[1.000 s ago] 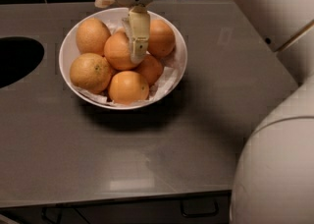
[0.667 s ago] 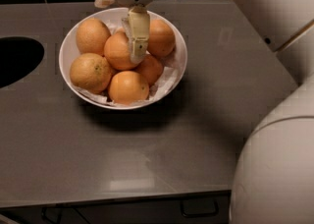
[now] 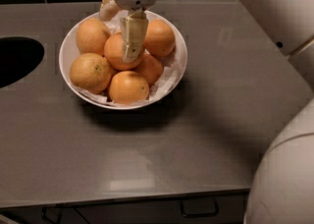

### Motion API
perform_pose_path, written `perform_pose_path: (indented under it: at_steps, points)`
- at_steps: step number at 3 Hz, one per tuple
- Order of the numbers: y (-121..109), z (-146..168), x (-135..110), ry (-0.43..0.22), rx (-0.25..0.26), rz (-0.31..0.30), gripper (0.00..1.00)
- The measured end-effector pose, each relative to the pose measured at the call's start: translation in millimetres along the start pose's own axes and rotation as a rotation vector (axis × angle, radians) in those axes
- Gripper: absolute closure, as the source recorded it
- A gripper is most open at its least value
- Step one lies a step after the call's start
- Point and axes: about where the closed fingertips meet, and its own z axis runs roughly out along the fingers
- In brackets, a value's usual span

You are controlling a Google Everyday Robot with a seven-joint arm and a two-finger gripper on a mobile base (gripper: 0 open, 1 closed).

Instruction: Pick orange from white bowl

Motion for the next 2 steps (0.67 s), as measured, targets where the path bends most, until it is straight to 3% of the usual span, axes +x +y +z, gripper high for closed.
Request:
perform_pose_path:
  at_steps: [2]
  points:
    - [3.4, -1.1, -0.9, 0.001, 0.002, 0.004, 0.25]
